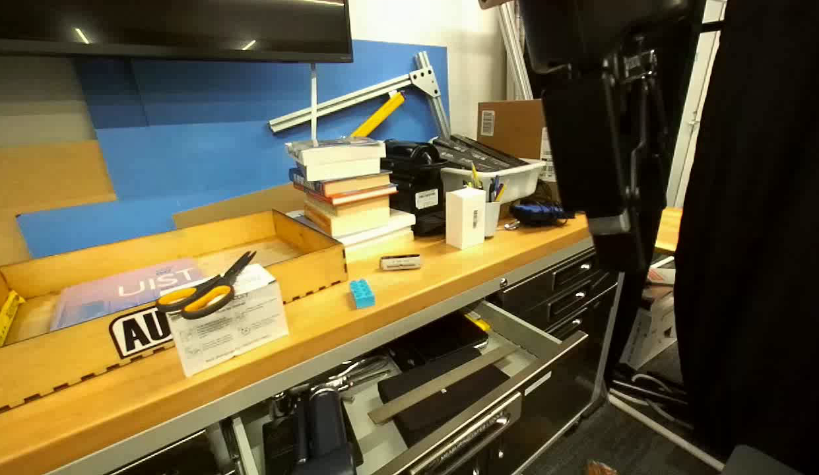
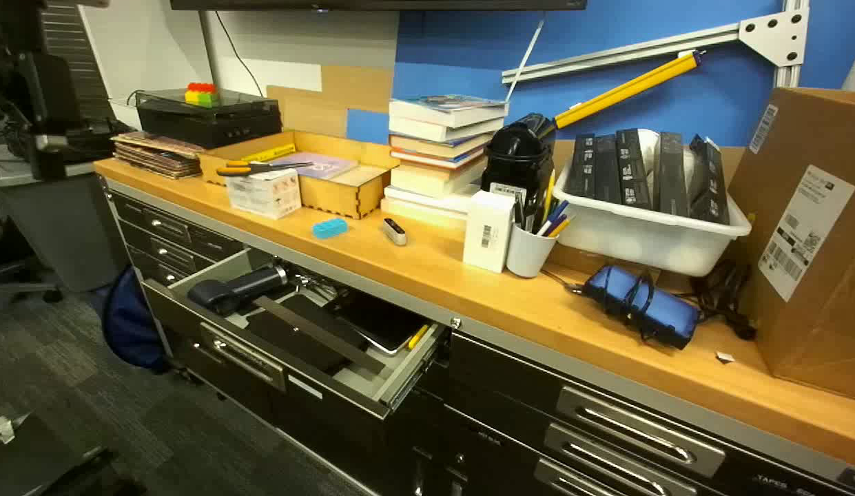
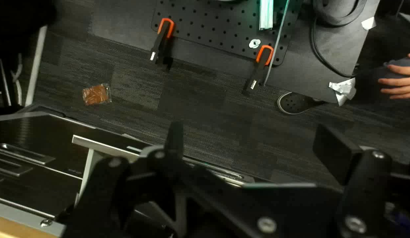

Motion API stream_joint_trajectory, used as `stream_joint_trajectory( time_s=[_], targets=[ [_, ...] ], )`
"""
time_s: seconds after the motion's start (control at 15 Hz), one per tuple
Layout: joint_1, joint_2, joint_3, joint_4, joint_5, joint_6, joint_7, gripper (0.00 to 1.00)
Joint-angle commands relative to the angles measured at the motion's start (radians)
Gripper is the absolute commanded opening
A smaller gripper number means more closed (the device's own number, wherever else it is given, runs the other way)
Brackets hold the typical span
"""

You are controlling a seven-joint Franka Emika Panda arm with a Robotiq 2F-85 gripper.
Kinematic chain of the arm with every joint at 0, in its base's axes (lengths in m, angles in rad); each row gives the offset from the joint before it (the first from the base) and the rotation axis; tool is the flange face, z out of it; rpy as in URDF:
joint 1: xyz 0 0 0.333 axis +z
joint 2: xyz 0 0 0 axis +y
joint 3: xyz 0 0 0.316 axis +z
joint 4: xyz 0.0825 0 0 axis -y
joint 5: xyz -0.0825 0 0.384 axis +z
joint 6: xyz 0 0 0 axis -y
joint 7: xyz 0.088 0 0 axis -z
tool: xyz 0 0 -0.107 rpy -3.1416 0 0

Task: Put the blue lego brick in the open drawer then close the drawer

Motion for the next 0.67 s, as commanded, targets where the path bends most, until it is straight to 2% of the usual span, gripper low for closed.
stream_joint_trajectory(
  time_s=[0.0,0.27,0.4,0.6],
  targets=[
    [0.013,0.003,-0.009,0.006,-0.005,-0.001,0.007,1.0],
    [0.002,0.029,0.005,0.033,-0.025,0.008,0.027,1.0],
    [-0.032,0.158,0.021,0.12,-0.045,0.067,0.092,1.0],
    [-0.053,0.32,0.028,0.215,-0.065,0.219,0.189,1.0]
  ],
)
